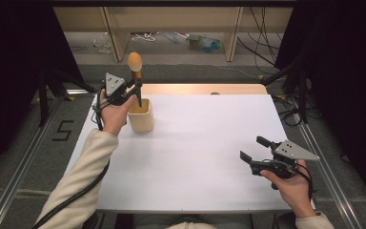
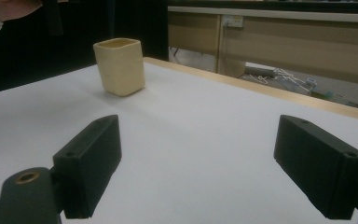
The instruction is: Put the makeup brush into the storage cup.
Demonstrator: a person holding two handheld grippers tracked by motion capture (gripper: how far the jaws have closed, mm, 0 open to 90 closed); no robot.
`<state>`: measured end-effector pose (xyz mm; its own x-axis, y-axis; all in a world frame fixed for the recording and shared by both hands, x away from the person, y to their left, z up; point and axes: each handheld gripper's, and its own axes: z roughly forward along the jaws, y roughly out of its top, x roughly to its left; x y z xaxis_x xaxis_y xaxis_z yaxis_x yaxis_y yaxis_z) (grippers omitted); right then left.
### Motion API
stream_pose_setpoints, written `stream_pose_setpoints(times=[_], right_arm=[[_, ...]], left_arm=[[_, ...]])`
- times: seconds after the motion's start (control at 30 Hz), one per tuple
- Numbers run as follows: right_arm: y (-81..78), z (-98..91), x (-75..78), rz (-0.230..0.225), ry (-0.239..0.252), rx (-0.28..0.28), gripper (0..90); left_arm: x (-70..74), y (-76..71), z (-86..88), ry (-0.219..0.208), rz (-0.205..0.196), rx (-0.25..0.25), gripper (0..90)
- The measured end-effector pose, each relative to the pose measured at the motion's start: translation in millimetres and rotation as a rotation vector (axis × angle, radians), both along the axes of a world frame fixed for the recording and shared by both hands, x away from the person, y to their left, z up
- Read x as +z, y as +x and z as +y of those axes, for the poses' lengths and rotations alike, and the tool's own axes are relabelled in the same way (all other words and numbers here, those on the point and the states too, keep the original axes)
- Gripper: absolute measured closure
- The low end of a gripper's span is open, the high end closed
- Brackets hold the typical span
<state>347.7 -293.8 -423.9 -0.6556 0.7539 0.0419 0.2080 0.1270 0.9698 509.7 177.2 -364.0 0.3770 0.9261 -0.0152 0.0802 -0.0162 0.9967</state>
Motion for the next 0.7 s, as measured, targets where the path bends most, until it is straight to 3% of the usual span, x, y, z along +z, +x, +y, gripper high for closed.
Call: stream_pose_setpoints(times=[0.7], right_arm=[[-0.1,0.3,-0.2,-0.001,0.006,-0.001,16.0]], left_arm=[[-7.4,4.0,0.1,0.011,0.007,0.008,69.6]])
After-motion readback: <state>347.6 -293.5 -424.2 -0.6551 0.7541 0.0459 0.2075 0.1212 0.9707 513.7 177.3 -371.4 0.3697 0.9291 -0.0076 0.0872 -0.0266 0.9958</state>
